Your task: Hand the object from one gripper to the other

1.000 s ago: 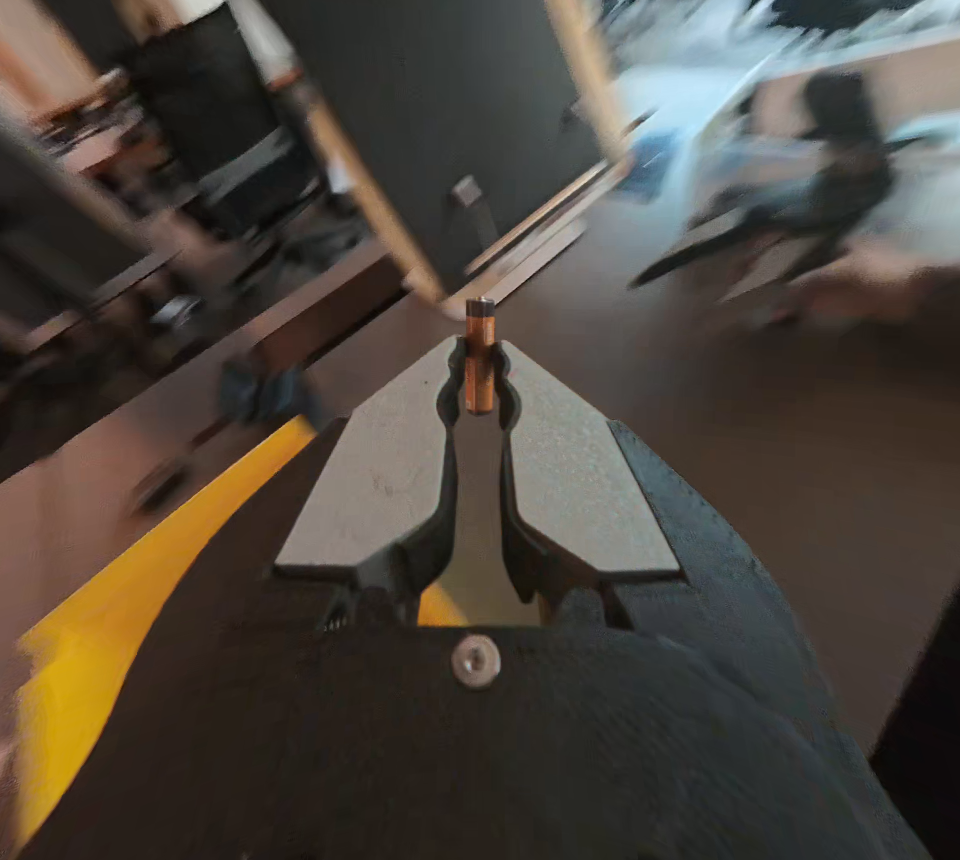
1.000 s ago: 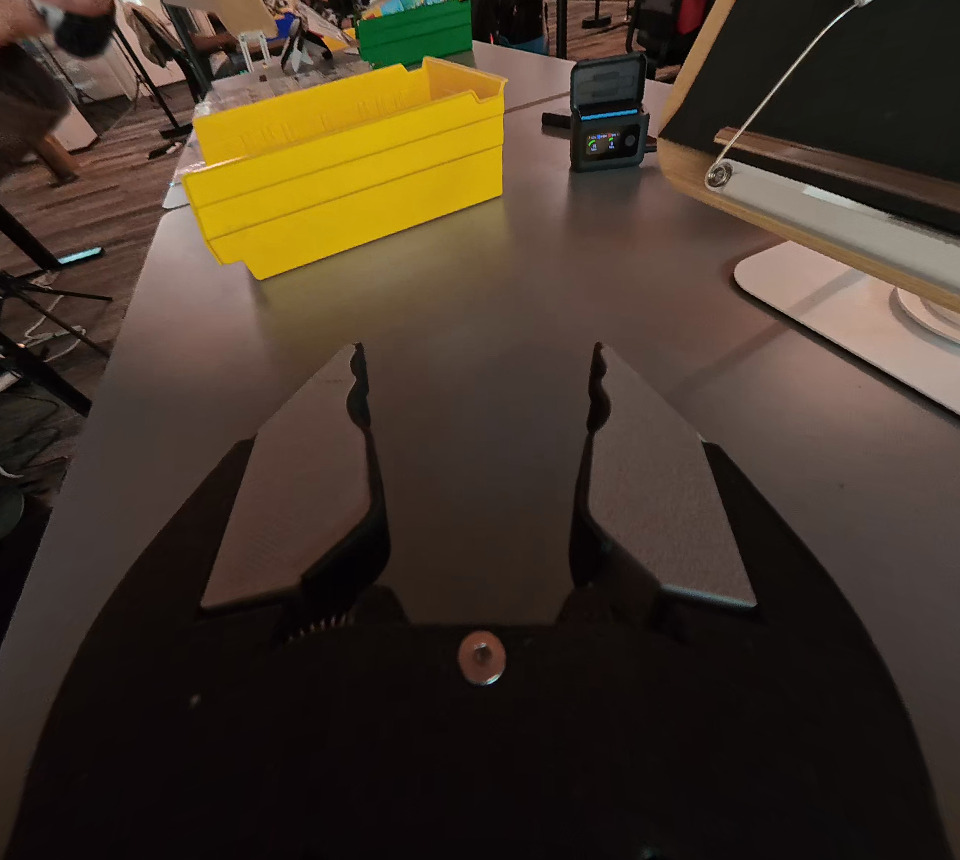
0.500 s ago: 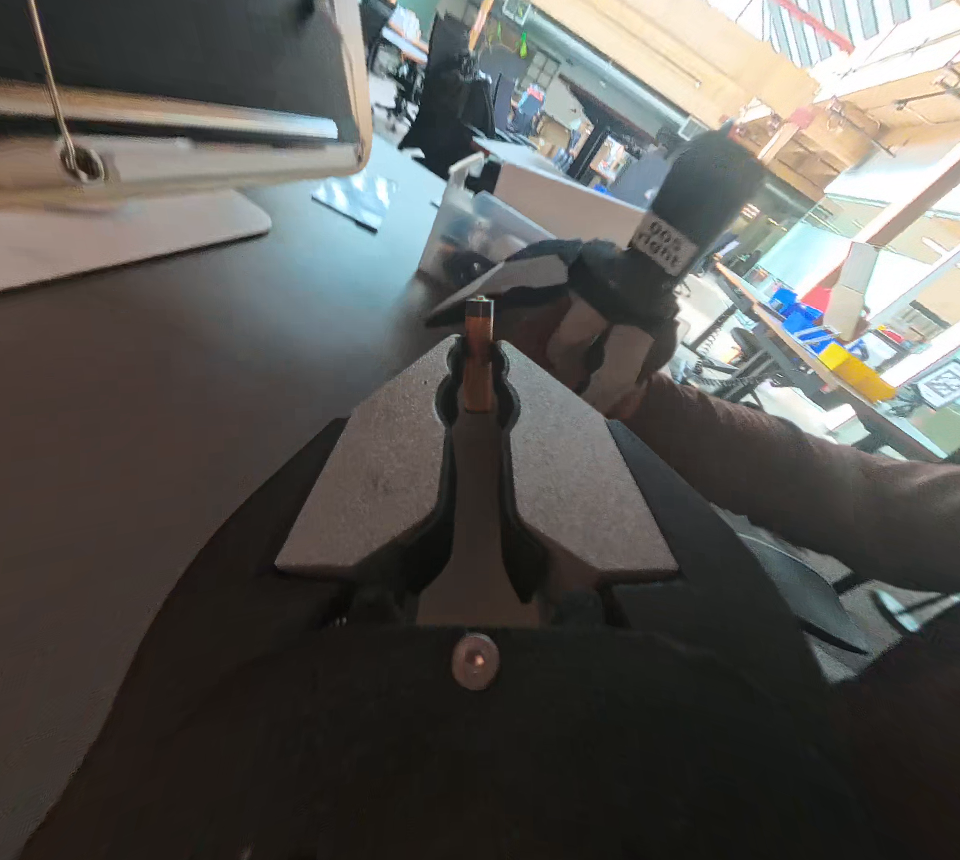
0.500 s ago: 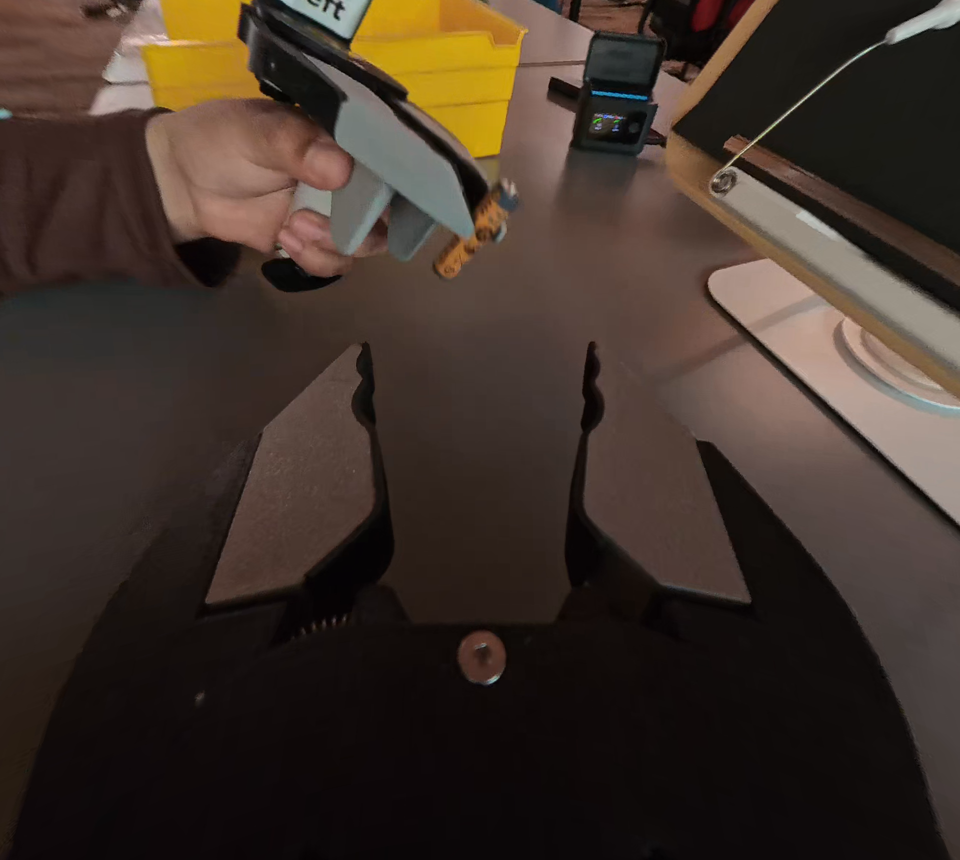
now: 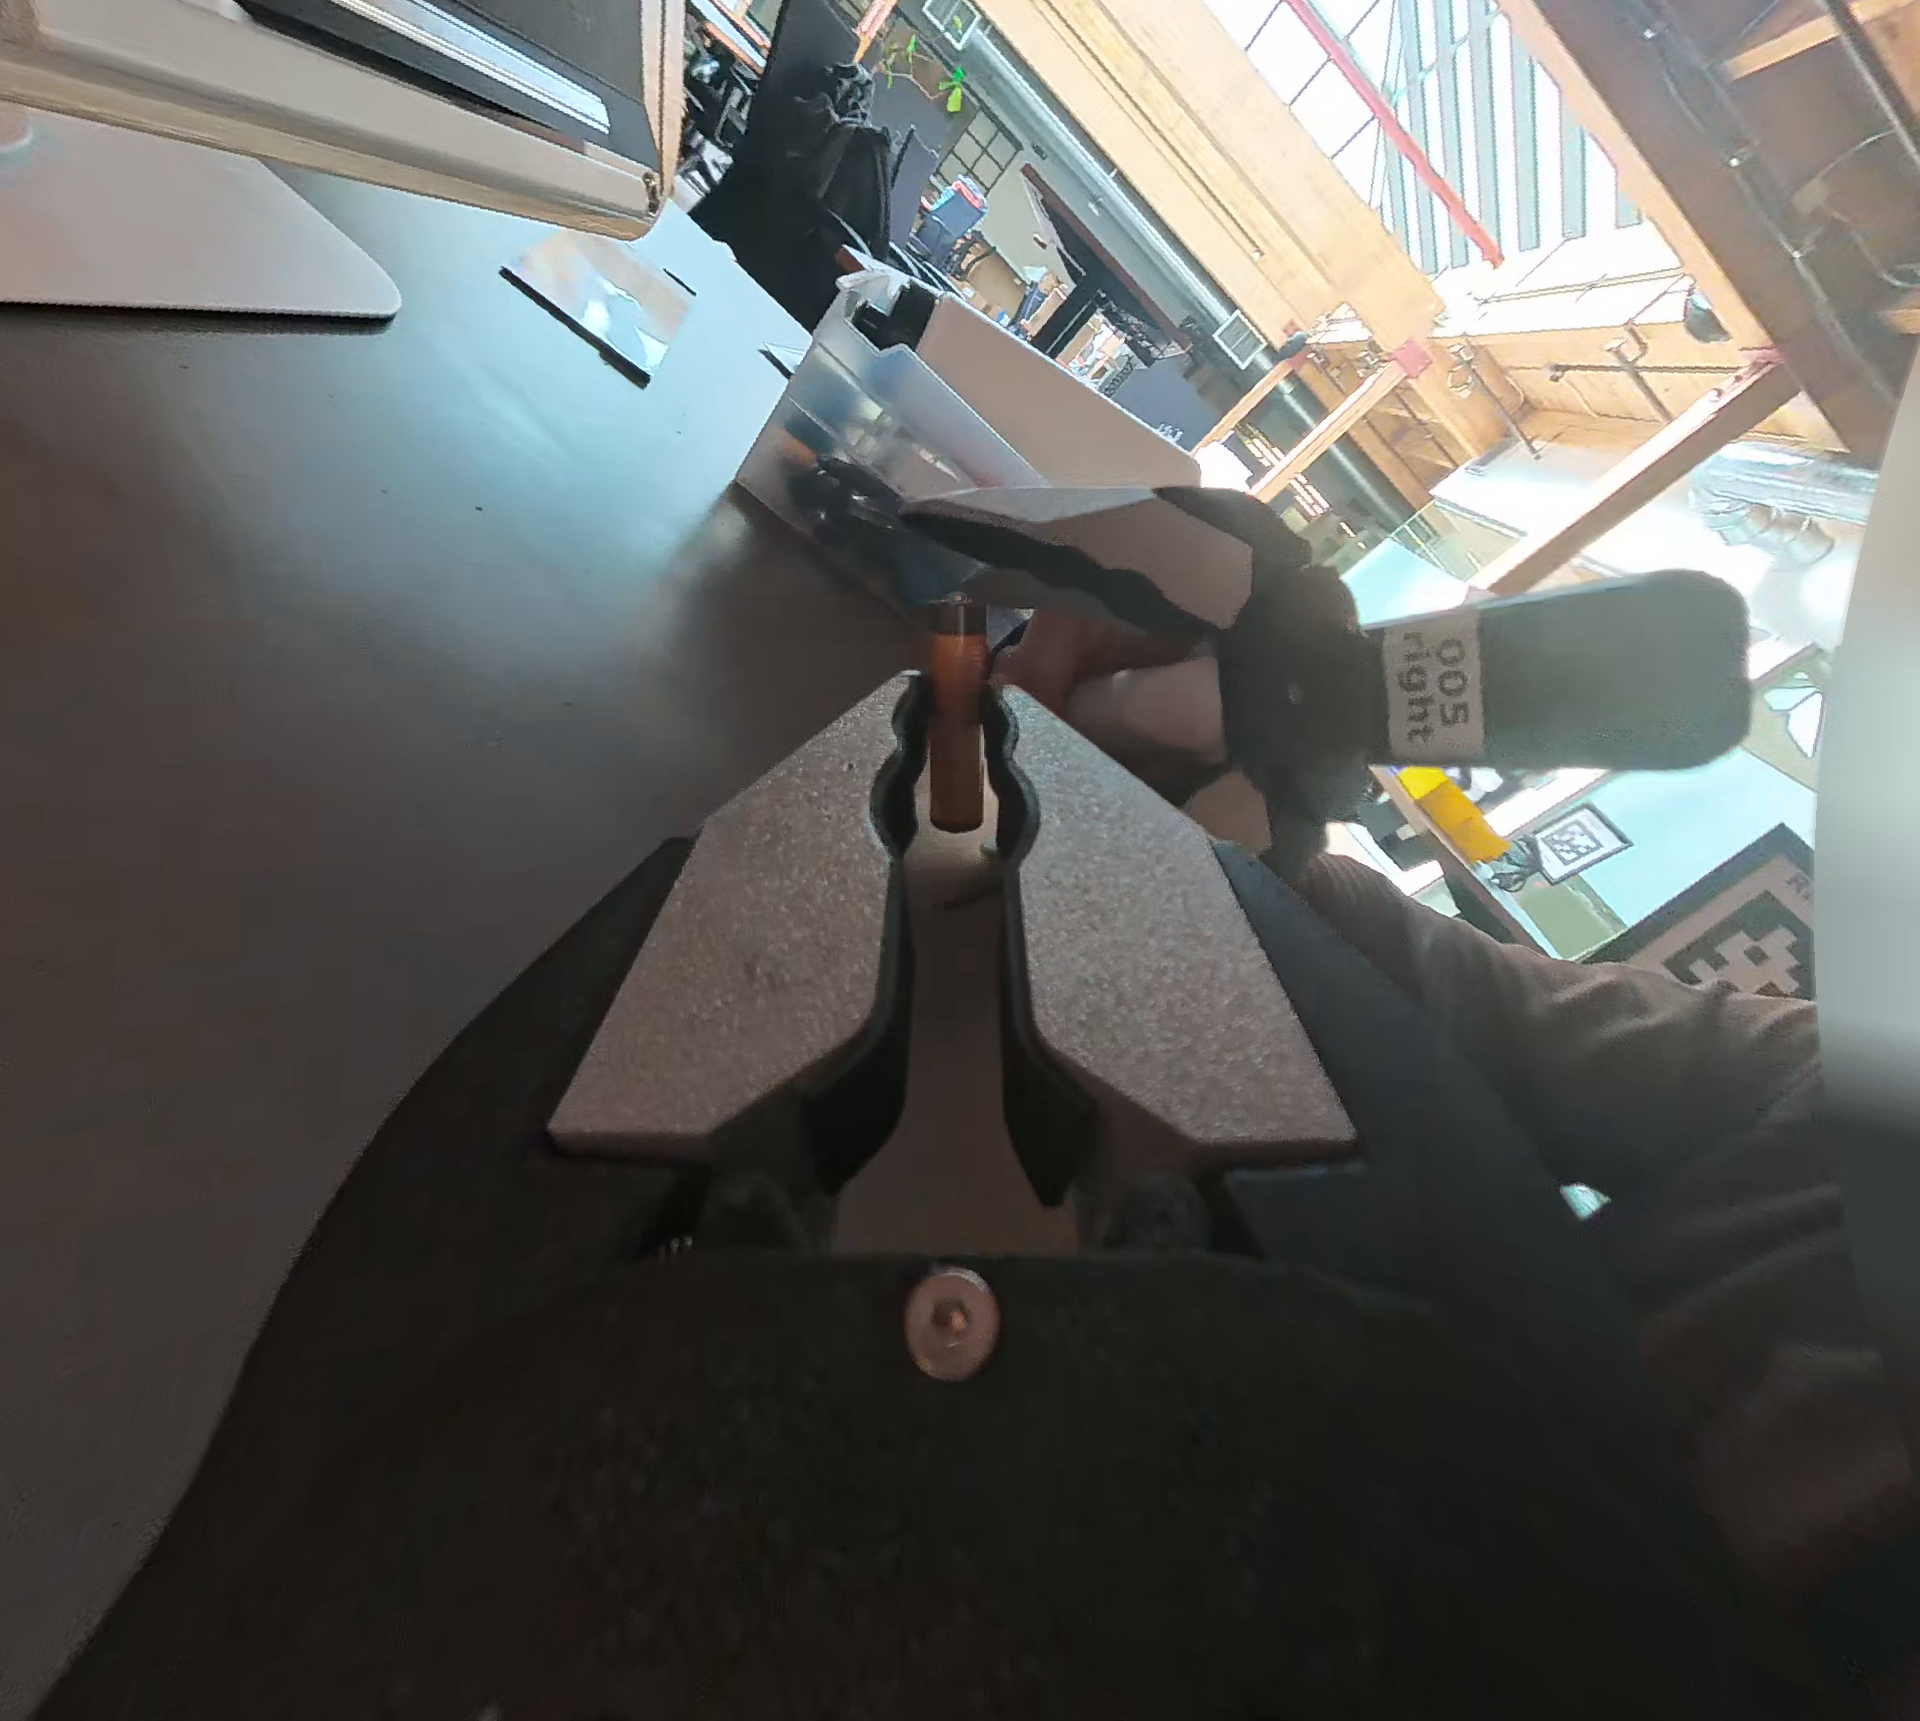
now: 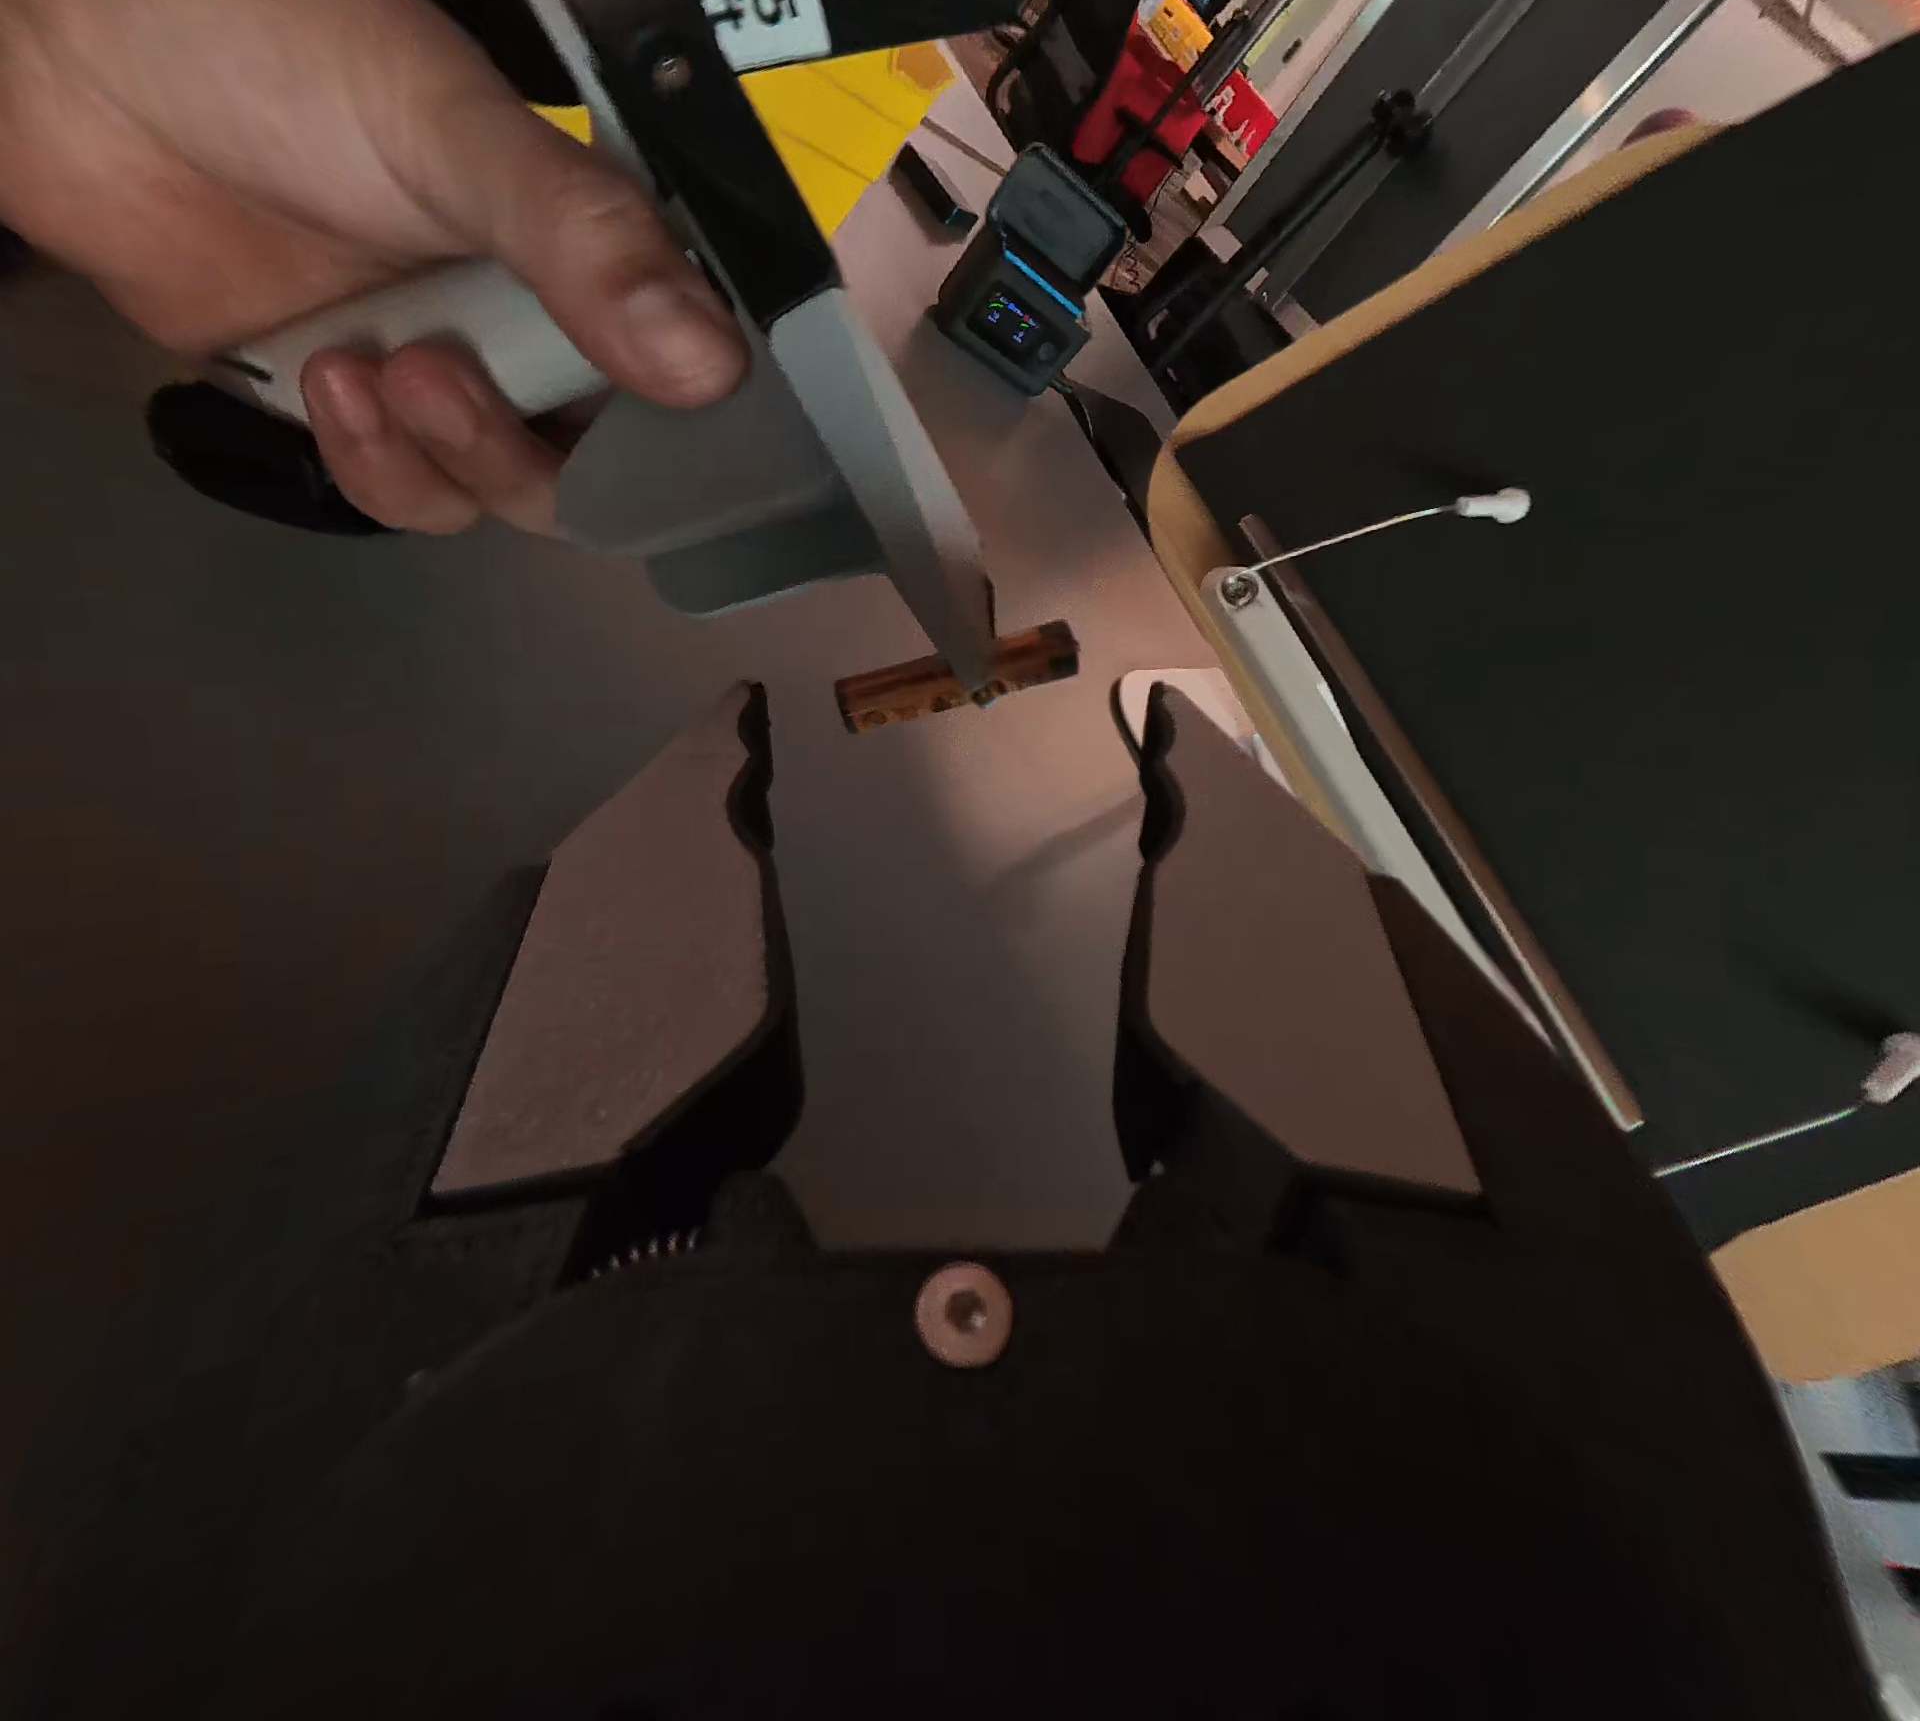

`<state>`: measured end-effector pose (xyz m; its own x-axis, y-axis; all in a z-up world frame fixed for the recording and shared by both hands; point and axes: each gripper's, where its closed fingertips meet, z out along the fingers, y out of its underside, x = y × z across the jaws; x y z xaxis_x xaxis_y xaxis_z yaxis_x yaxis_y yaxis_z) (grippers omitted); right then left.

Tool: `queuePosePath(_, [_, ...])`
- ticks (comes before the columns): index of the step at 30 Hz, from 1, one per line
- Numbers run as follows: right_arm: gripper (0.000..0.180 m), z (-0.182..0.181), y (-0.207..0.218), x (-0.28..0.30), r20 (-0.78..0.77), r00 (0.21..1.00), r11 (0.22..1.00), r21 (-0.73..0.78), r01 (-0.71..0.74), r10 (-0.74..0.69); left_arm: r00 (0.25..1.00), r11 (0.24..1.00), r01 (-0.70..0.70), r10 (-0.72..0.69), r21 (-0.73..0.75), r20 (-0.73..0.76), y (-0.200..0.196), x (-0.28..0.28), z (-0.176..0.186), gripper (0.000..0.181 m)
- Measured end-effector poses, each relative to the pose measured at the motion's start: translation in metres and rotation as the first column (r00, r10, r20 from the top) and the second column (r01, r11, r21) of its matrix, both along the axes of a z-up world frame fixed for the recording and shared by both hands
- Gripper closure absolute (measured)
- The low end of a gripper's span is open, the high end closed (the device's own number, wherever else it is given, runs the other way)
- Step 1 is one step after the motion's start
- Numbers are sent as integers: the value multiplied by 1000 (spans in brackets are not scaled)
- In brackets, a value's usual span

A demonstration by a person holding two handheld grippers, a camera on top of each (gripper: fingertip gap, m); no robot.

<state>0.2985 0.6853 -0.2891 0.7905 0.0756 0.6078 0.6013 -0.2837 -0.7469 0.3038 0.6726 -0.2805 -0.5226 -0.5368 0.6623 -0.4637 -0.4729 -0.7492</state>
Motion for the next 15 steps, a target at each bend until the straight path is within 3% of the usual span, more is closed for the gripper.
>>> queuePosePath(4, [116, 0, 2, -5, 102, 995, 1000, 10, 17, -18, 1000, 1000, 15, -15, 21, -15, -3, -2, -5, 173])
queuePosePath(7, [136, 0, 0, -9, 169, 986, 1000, 12, 6, -8, 999, 999, 32, -32, 21, -27, -4, -4, -7, 173])
queuePosePath(15, [136, -4, 0, -8, 137, 991, 1000, -18, 2, 1, 998, 998, 46, -45, 48, -33, -8, -4, -10, 173])
